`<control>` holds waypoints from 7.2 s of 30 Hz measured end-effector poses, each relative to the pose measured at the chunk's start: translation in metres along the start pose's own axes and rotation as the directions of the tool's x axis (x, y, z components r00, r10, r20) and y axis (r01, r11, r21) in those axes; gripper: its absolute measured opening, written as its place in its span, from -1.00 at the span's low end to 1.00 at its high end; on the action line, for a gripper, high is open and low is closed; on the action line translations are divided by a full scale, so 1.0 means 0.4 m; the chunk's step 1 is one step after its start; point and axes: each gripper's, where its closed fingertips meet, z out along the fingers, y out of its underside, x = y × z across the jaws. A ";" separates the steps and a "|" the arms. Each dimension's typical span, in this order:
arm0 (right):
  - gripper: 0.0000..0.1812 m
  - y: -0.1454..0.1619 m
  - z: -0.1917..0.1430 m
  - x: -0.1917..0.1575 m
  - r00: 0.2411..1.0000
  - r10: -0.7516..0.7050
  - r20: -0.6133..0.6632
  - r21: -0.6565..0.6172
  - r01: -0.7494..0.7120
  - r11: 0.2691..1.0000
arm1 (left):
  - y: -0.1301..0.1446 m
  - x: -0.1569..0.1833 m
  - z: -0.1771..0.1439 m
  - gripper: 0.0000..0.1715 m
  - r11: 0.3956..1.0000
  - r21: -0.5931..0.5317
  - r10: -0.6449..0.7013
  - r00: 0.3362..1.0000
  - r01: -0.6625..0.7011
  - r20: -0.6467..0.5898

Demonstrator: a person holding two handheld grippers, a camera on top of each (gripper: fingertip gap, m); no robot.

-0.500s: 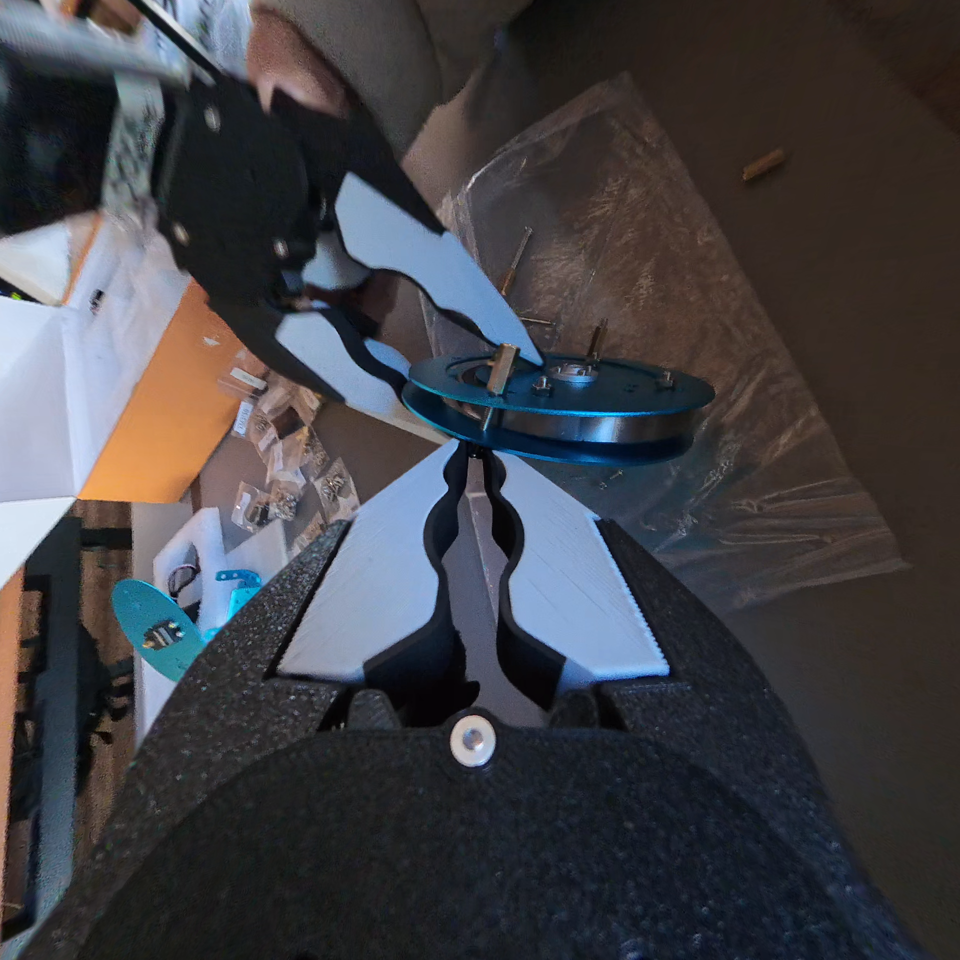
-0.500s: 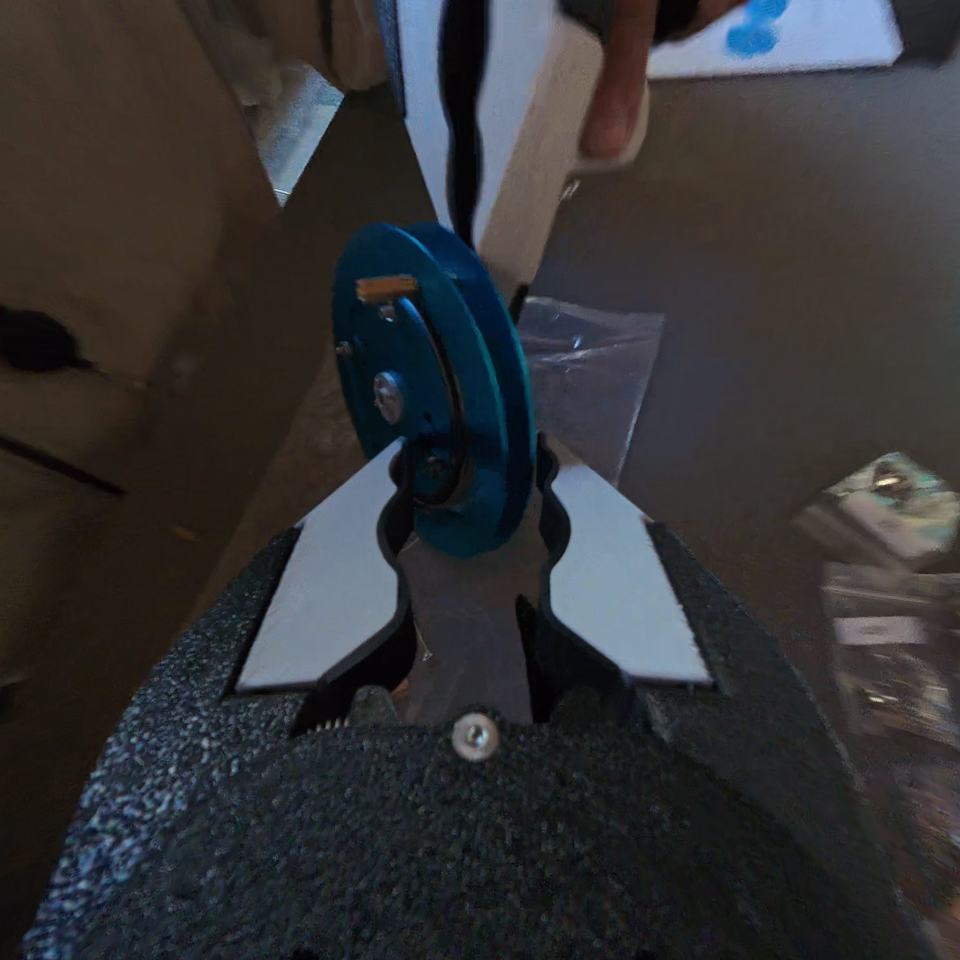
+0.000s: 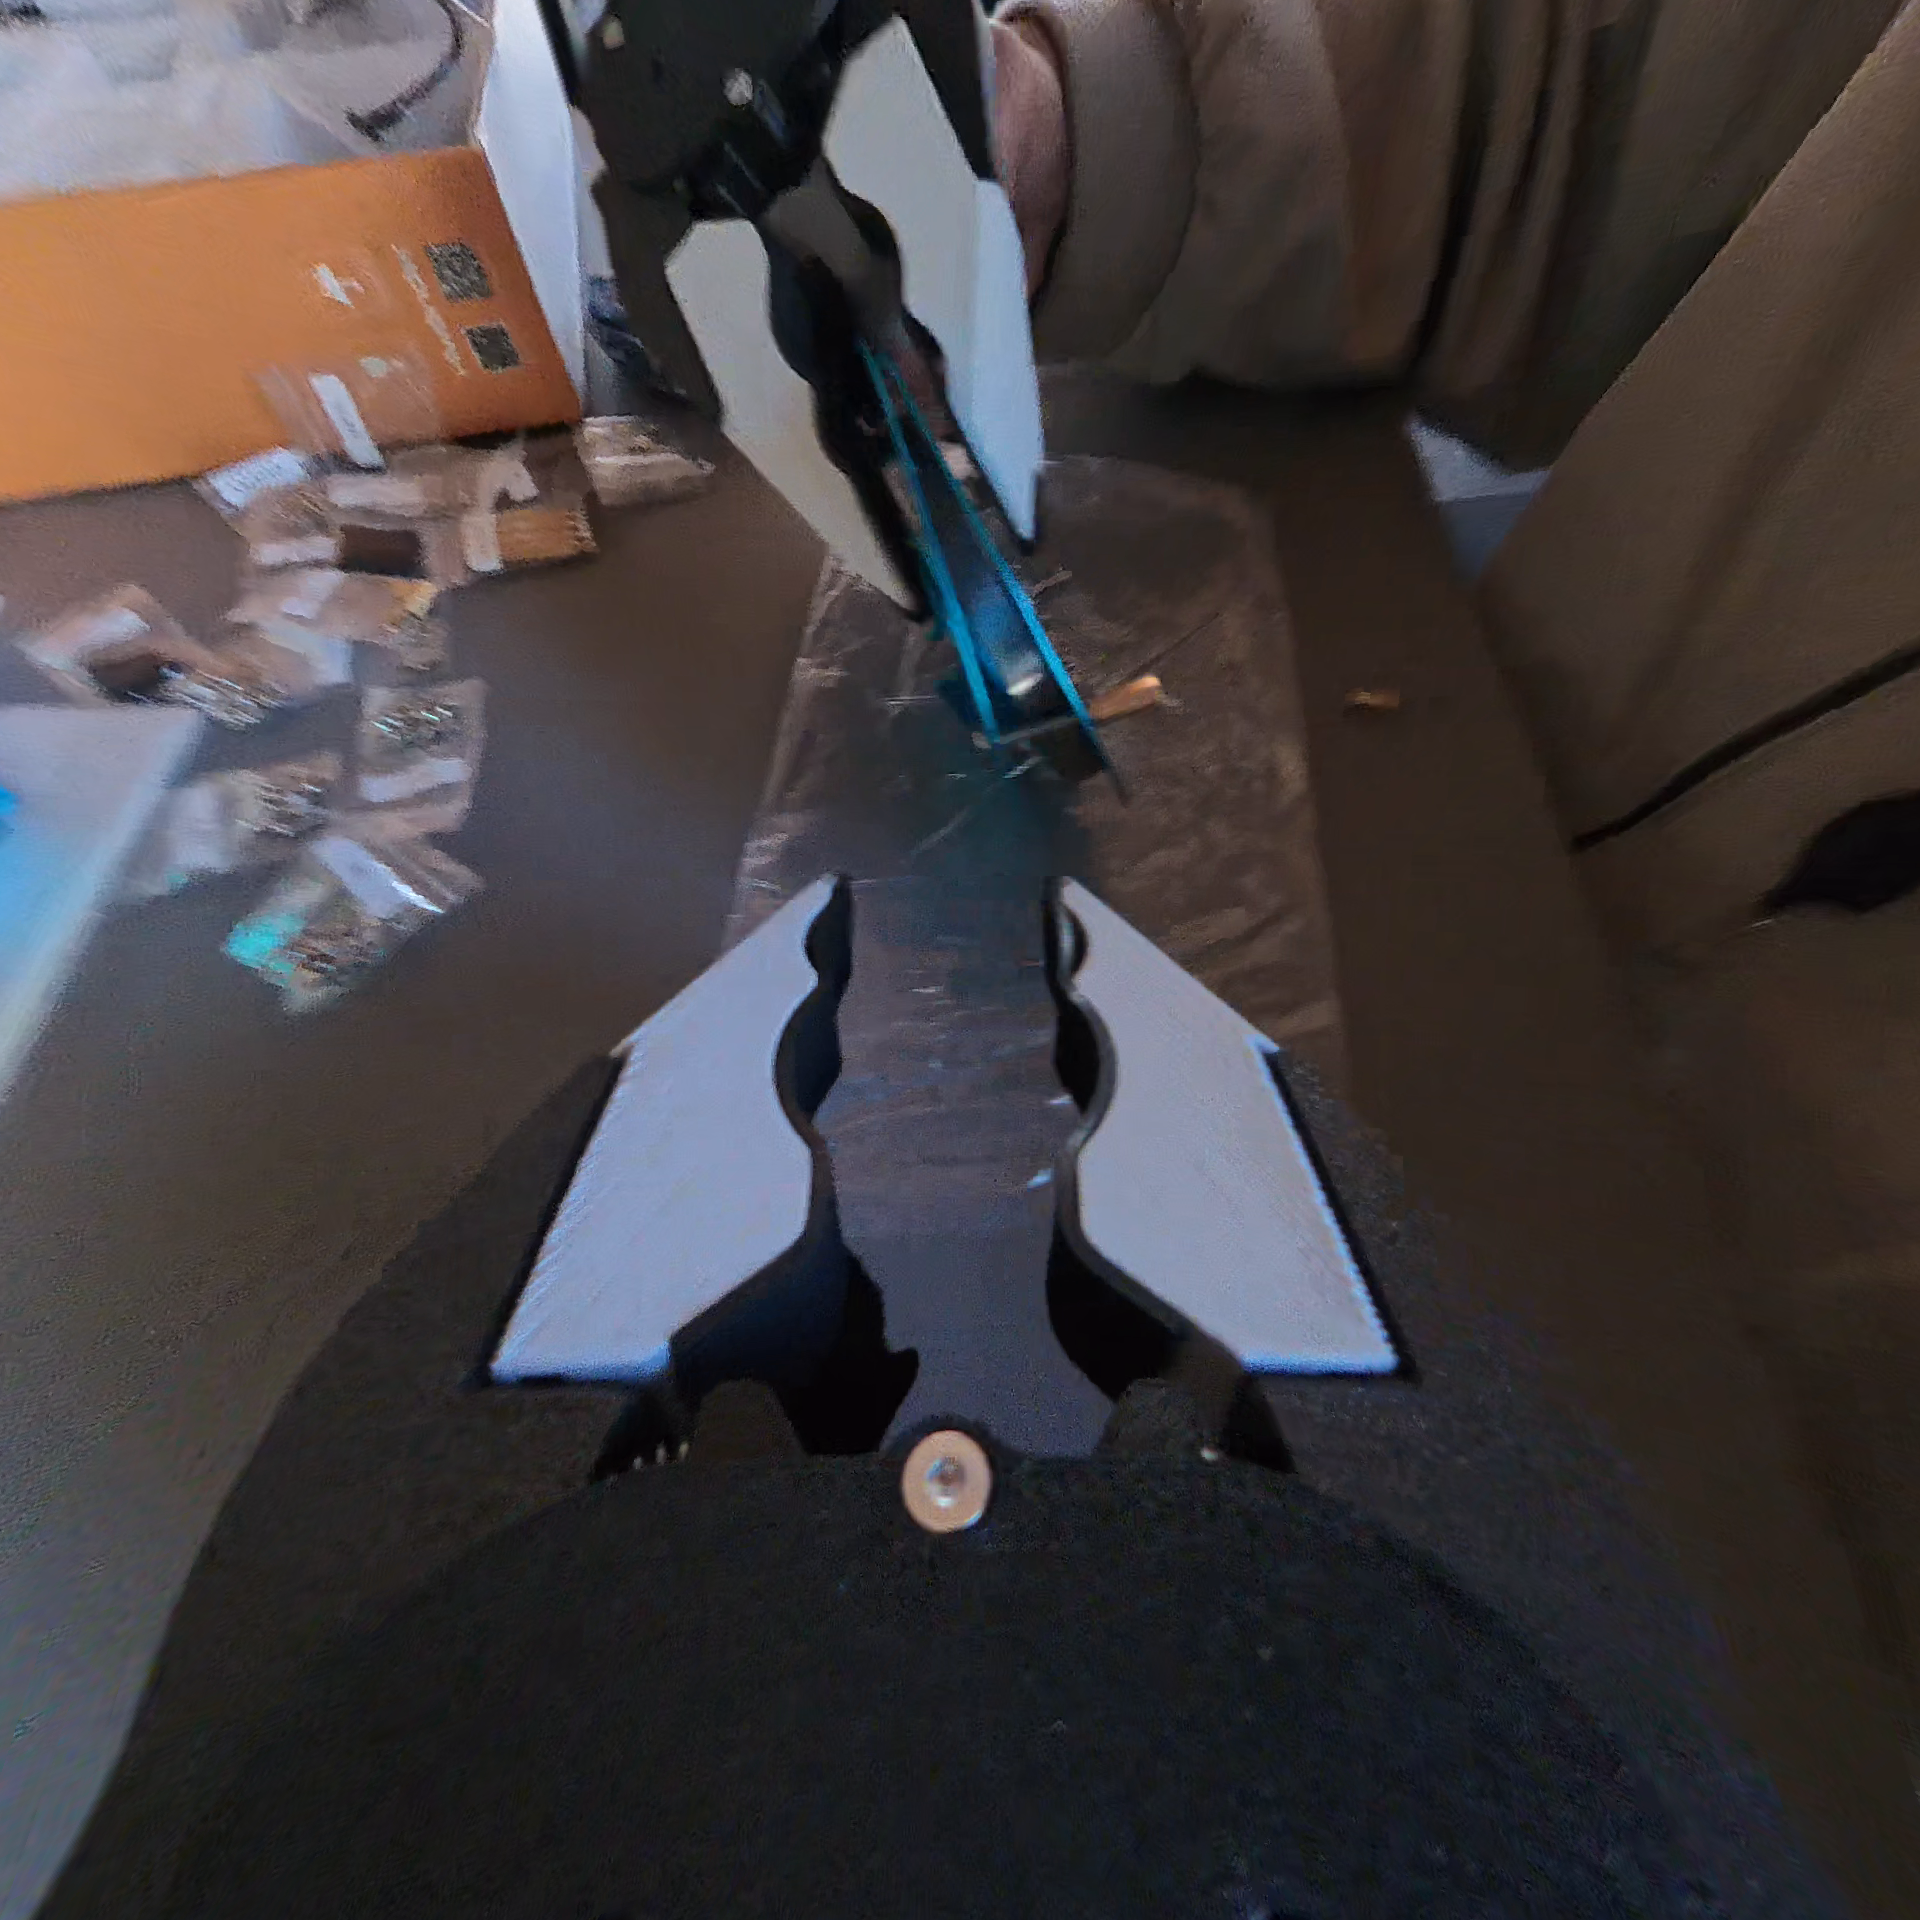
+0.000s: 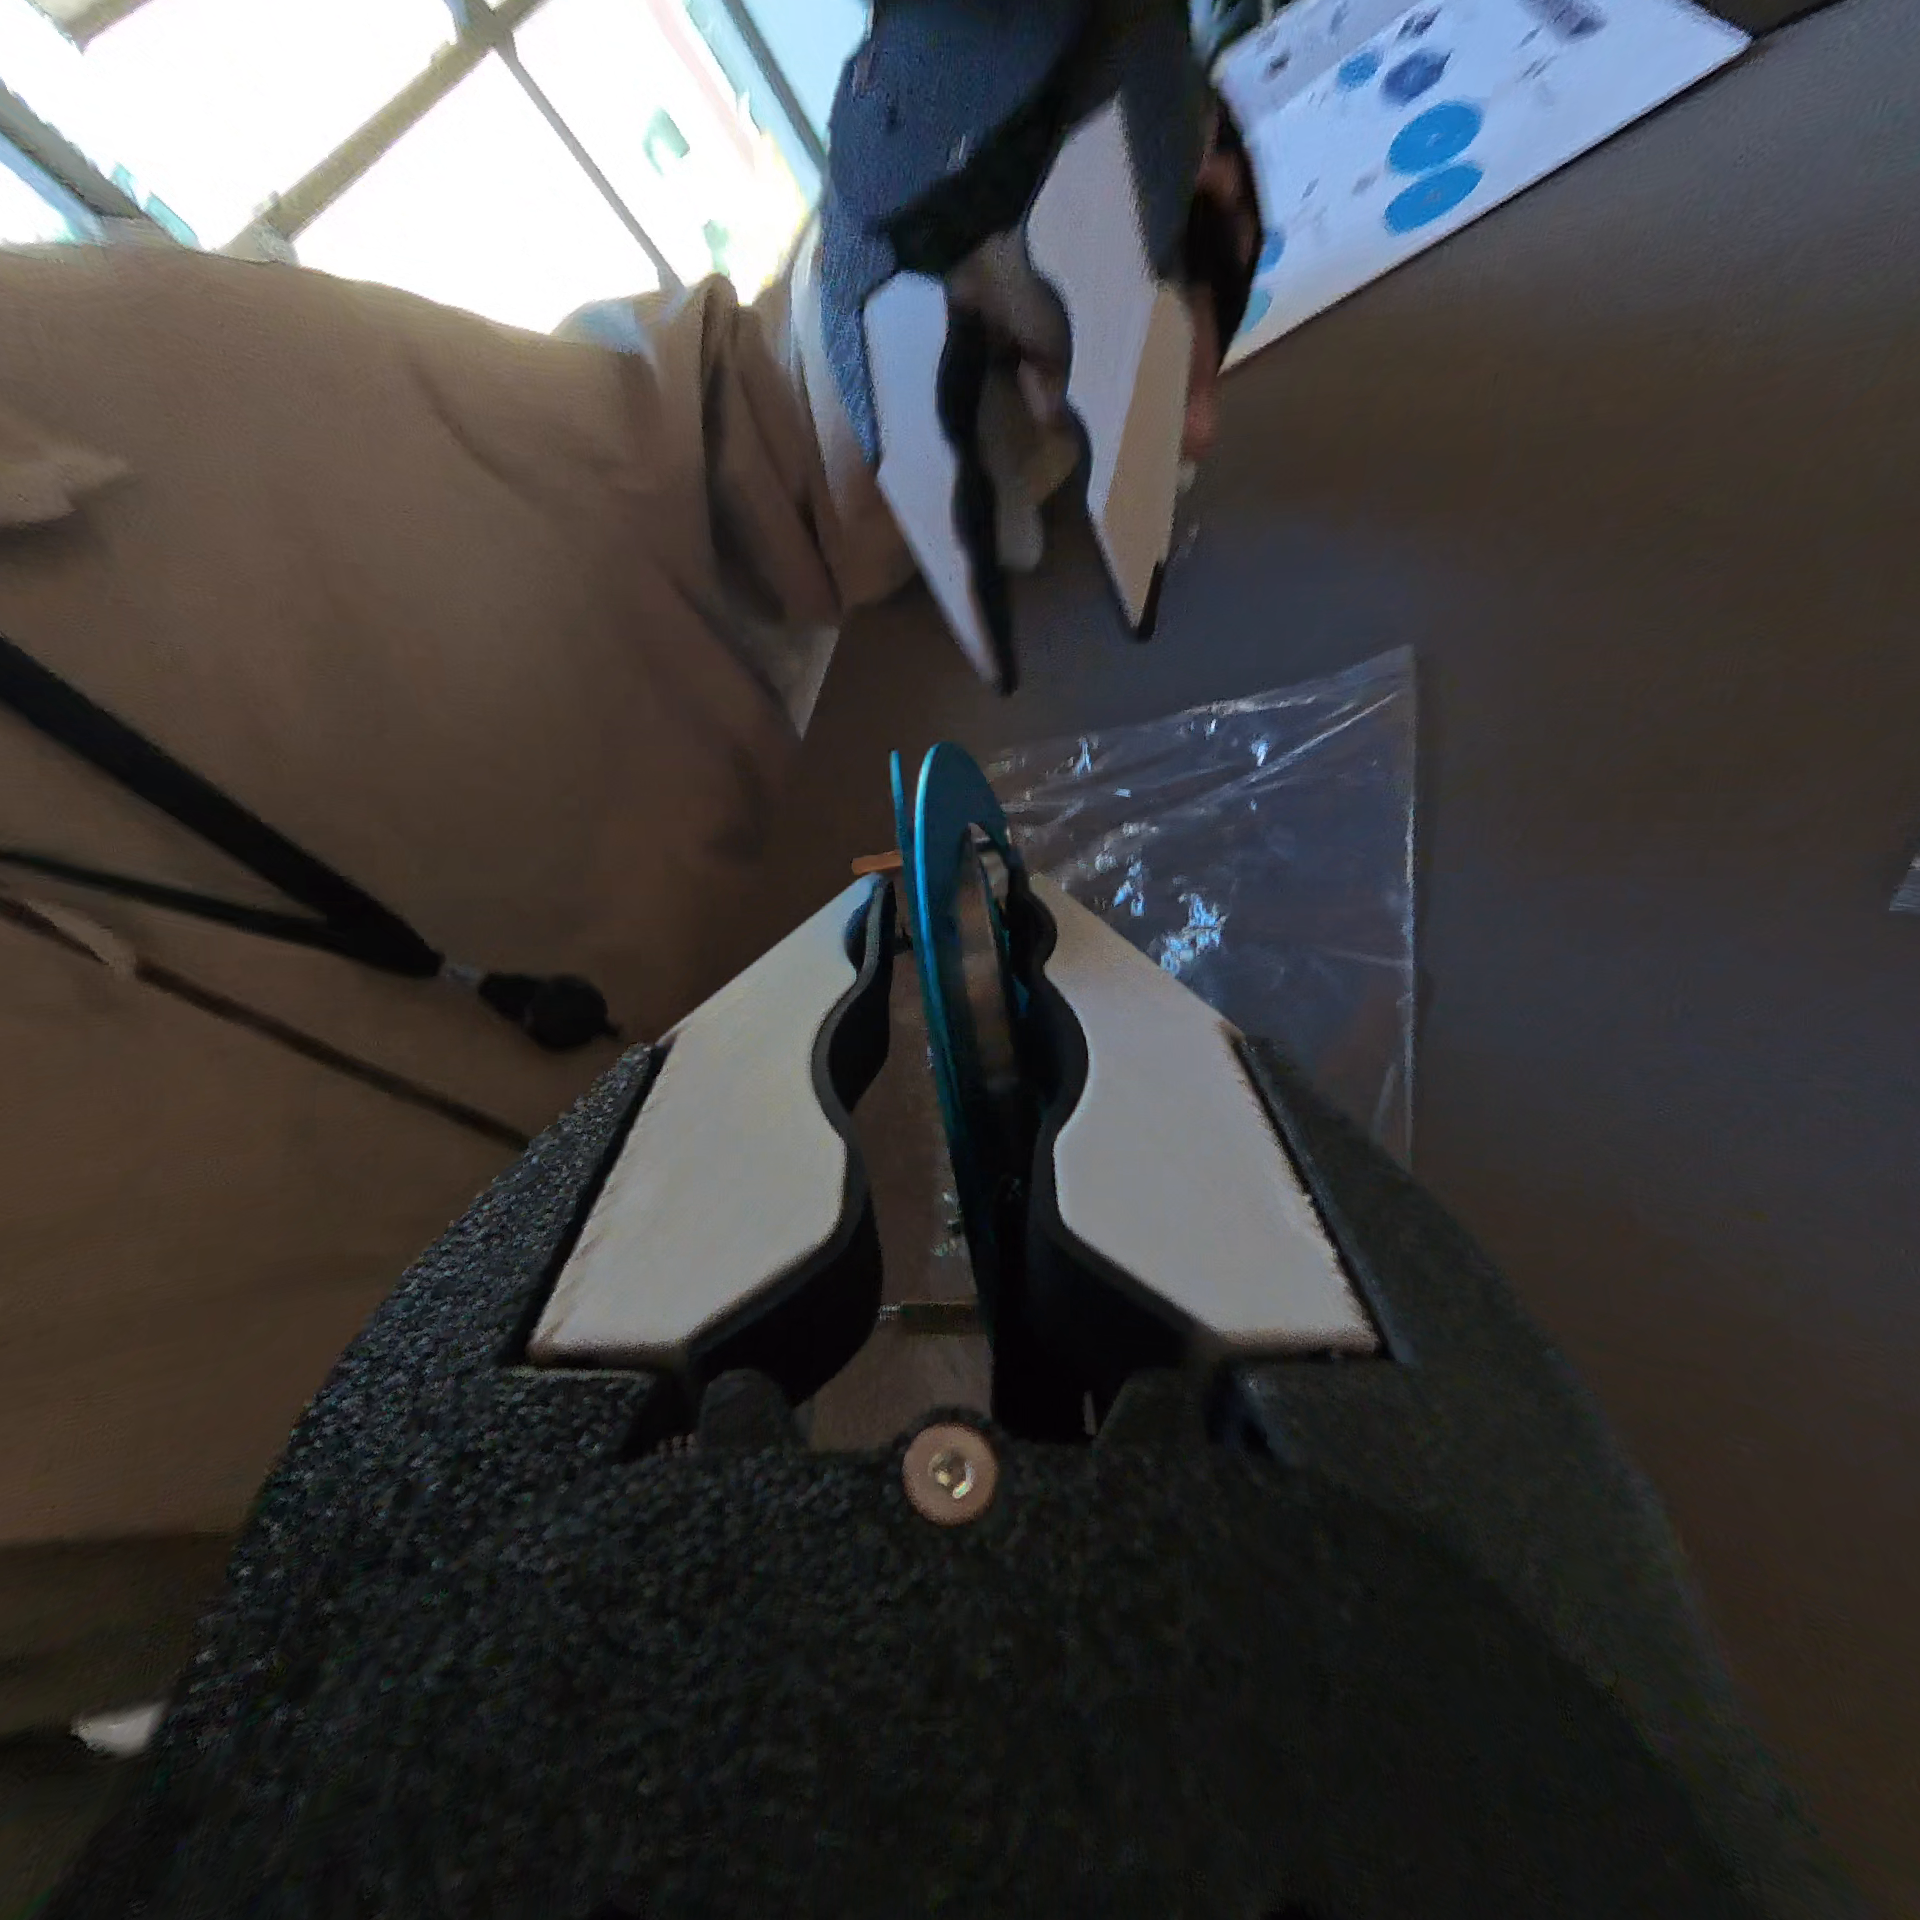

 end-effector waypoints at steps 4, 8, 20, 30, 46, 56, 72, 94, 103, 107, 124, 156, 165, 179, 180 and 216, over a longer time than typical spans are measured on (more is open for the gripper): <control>-0.79 -0.052 -0.011 -0.001 0.998 0.056 -0.031 0.114 -0.052 0.992 | 0.031 0.076 0.047 -0.23 0.992 -0.068 -0.114 0.992 0.110 -0.061; -0.79 -0.104 -0.005 -0.010 0.997 0.036 -0.074 0.198 -0.021 0.980 | 0.029 0.085 0.103 -0.20 0.982 -0.051 -0.185 0.983 0.184 -0.016; -0.78 -0.109 -0.012 0.016 0.990 0.125 -0.060 0.350 -0.096 0.932 | -0.046 0.002 0.094 -0.70 0.900 0.204 -0.386 0.922 0.386 -0.039; -0.79 0.023 0.044 0.033 0.992 0.017 -0.128 0.079 -0.007 0.997 | -0.020 -0.002 0.028 -0.73 0.933 -0.065 -0.352 0.935 0.354 0.041; -0.83 -0.047 0.038 -0.004 0.950 -0.180 -0.255 0.068 0.203 0.977 | -0.028 0.018 0.053 -0.70 0.962 -0.128 -0.228 0.968 0.241 0.109; -0.76 -0.039 0.025 -0.009 0.921 -0.224 -0.319 -0.002 0.235 0.972 | -0.057 0.033 0.057 -0.86 0.946 -0.072 -0.311 0.948 0.316 0.073; -0.90 0.018 0.021 -0.011 0.980 -0.170 -0.103 0.063 0.177 0.982 | -0.018 0.064 0.014 -0.79 0.970 -0.061 -0.233 0.972 0.235 0.039; -0.61 0.036 0.032 -0.038 0.976 -0.213 -0.032 0.066 0.215 0.974 | 0.003 0.071 0.008 -0.73 0.975 0.042 -0.220 0.950 0.216 0.223; -0.83 0.024 0.072 -0.009 0.954 -0.263 -0.145 -0.006 0.265 0.964 | -0.008 0.088 0.032 -0.66 0.986 0.007 -0.164 0.963 0.166 0.212; -0.84 0.030 0.050 0.000 0.962 -0.238 -0.135 0.024 0.243 0.970 | 0.050 0.093 0.041 -0.67 0.971 -0.058 -0.219 0.964 0.230 0.149; -0.82 0.031 0.033 -0.005 0.976 -0.203 -0.082 0.067 0.209 0.976 | 0.025 0.091 0.002 -0.84 0.990 -0.004 -0.141 0.986 0.142 0.088; -0.83 0.009 0.076 -0.026 0.937 -0.306 -0.168 0.003 0.311 0.951 | -0.049 0.100 -0.030 -0.99 0.997 -0.078 -0.013 0.980 0.029 0.197; -0.84 0.018 0.063 -0.016 0.954 -0.264 -0.145 0.027 0.271 0.962 | -0.047 0.091 -0.034 -0.99 0.998 -0.038 -0.048 0.975 0.057 0.215; -0.85 0.019 0.065 -0.012 0.959 -0.252 -0.127 0.046 0.260 0.965 | -0.020 0.070 -0.012 -0.45 0.991 0.046 -0.130 0.980 0.124 0.153; -0.85 0.018 0.067 -0.013 0.958 -0.258 -0.129 0.043 0.265 0.963 | -0.013 0.069 -0.001 -0.48 0.991 0.029 -0.135 0.980 0.132 0.147; -0.54 -0.065 0.074 -0.109 0.594 -0.217 -0.775 0.025 0.372 0.928 | 0.006 0.081 -0.005 -0.83 0.883 0.213 -0.468 0.768 0.418 0.436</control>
